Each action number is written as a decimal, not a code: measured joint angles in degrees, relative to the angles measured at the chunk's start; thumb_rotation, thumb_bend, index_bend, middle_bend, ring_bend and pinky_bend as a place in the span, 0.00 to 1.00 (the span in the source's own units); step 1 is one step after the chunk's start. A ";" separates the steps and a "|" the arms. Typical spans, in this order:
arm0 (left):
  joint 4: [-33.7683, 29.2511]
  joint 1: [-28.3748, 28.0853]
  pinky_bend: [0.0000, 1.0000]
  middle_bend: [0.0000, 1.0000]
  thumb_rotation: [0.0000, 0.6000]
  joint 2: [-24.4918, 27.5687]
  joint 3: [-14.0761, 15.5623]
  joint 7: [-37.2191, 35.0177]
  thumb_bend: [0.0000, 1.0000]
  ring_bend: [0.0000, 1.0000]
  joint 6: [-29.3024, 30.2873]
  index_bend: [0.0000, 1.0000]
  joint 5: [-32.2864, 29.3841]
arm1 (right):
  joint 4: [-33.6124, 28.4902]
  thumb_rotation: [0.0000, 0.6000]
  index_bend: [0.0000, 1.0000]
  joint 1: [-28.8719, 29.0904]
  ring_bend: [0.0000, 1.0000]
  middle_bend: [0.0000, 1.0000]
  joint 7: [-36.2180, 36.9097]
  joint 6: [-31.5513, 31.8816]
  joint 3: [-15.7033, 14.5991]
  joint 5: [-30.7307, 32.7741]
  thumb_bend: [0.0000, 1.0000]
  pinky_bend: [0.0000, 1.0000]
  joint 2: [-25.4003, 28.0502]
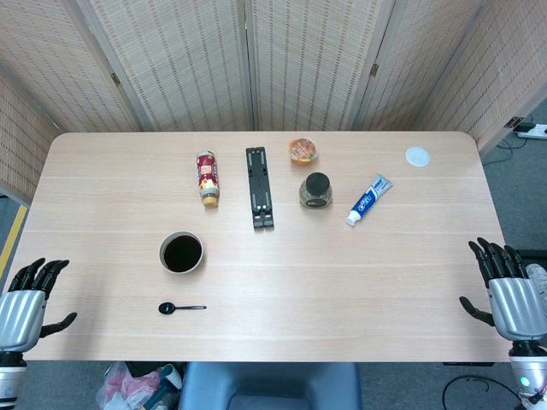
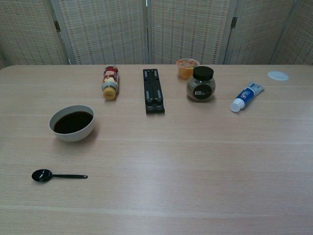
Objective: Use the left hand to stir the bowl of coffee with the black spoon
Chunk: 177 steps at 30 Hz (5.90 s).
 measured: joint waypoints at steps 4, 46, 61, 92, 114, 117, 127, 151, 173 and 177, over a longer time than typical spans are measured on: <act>0.36 0.07 0.17 0.20 1.00 -0.21 -0.06 -0.18 0.19 0.12 0.32 0.17 0.13 | 0.11 1.00 0.00 -0.35 0.08 0.07 0.12 0.62 -0.04 -0.24 0.11 0.09 -0.09; -0.77 -4.41 0.46 0.50 1.00 1.41 0.24 -2.03 0.19 0.43 -3.88 0.39 6.04 | 0.74 1.00 0.00 -1.12 0.08 0.07 2.43 2.12 0.53 -1.26 0.12 0.09 1.17; 1.60 -14.67 0.98 0.90 1.00 -4.81 0.46 -4.51 0.19 0.83 -14.12 0.48 12.05 | 0.18 1.00 0.00 -0.30 0.08 0.08 1.59 0.41 0.81 -0.22 0.13 0.09 1.63; -0.39 -22.87 1.00 1.00 1.00 -16.13 -0.34 17.87 0.26 0.98 -29.74 0.47 -8.60 | 1.67 1.00 0.00 -0.22 0.08 0.08 2.83 -0.78 0.63 1.07 0.13 0.09 1.33; -2.52 -26.82 1.00 1.00 1.00 -21.90 0.95 36.45 0.29 0.98 -28.96 0.50 -25.62 | 2.86 1.00 0.00 -0.71 0.08 0.08 4.05 -0.86 0.41 1.70 0.13 0.09 0.99; -2.63 -27.31 1.00 1.00 1.00 -22.41 1.17 39.10 0.29 0.98 -27.84 0.50 -27.45 | 3.06 1.00 0.00 -0.73 0.08 0.08 4.19 -0.81 0.38 1.57 0.13 0.09 0.92; -3.24 -29.20 1.00 1.00 1.00 -25.02 2.02 47.17 0.32 0.99 -23.91 0.52 -34.00 | 3.94 1.00 0.00 -0.60 0.08 0.08 5.04 -1.27 0.41 1.76 0.13 0.09 0.64; -4.69 -34.78 1.00 1.00 1.00 -28.23 2.71 54.35 0.33 0.99 -20.03 0.53 -46.29 | 6.05 1.00 0.00 -1.06 0.08 0.08 7.06 -1.56 0.51 2.75 0.13 0.09 0.06; -5.89 -36.35 1.00 1.00 1.00 -28.75 4.98 54.51 0.33 0.99 -16.70 0.54 -45.77 | 6.58 1.00 0.00 -1.35 0.08 0.08 7.56 -1.71 0.50 3.08 0.13 0.09 -0.14; -5.70 -36.81 1.00 1.00 1.00 -29.38 4.89 54.95 0.36 0.99 -16.53 0.55 -46.48 | 6.77 1.00 0.00 -1.44 0.08 0.08 7.73 -1.71 0.48 3.12 0.13 0.09 -0.18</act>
